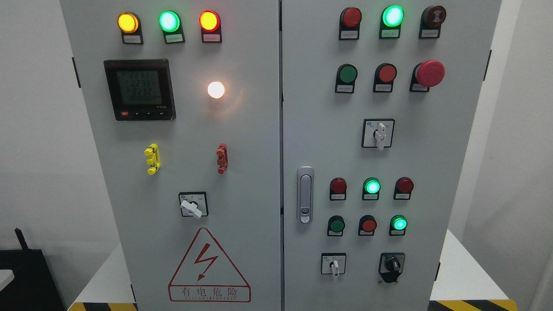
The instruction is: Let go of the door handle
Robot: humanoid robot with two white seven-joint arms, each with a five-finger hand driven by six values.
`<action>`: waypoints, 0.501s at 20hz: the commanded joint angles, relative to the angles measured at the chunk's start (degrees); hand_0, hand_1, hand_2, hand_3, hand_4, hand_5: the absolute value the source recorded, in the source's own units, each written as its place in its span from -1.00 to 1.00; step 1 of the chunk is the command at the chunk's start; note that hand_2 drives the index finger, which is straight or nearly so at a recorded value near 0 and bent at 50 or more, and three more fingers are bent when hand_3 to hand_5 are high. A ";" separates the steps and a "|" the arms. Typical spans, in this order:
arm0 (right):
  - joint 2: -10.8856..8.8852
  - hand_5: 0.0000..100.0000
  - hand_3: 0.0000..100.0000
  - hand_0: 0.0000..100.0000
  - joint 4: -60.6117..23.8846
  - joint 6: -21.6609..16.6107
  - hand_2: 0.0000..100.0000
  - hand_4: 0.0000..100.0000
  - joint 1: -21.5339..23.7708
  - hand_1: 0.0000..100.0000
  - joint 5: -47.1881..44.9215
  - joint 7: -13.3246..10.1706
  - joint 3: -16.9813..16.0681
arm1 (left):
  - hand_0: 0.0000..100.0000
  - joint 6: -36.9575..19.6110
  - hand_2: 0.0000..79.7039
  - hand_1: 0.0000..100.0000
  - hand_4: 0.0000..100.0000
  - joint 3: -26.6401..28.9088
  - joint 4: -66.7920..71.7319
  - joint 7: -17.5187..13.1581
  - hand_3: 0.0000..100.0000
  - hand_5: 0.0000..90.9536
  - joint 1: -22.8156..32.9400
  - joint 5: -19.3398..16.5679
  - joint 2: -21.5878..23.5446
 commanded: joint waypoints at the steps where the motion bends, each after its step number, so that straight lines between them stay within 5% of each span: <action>1: 8.32 0.67 0.59 -0.15 -1.00 -0.61 -1.00 0.56 -4.99 -0.35 32.25 -7.46 -2.14 | -0.76 -0.04 -1.00 -0.22 -1.00 -0.79 1.14 -0.04 -1.00 -1.00 0.00 0.00 -0.01; 3: 12.01 0.82 0.71 -0.22 -0.83 1.31 -1.00 0.65 -7.45 -0.24 46.05 -11.42 -1.96 | -0.76 -0.04 -1.00 -0.22 -1.00 -0.79 1.14 -0.04 -1.00 -1.00 0.00 0.00 -0.01; 6: 13.87 0.95 0.87 -0.29 -0.65 9.21 -1.00 0.80 -10.44 -0.12 59.36 -15.47 1.18 | -0.76 -0.04 -1.00 -0.22 -1.00 -0.79 1.14 -0.04 -1.00 -1.00 0.00 0.00 -0.01; 10: 14.49 1.00 1.00 -0.33 1.10 21.79 -1.00 0.89 -14.75 -0.08 64.65 -15.13 7.70 | -0.76 -0.04 -1.00 -0.22 -1.00 -0.79 1.14 -0.04 -1.00 -1.00 0.00 0.00 -0.01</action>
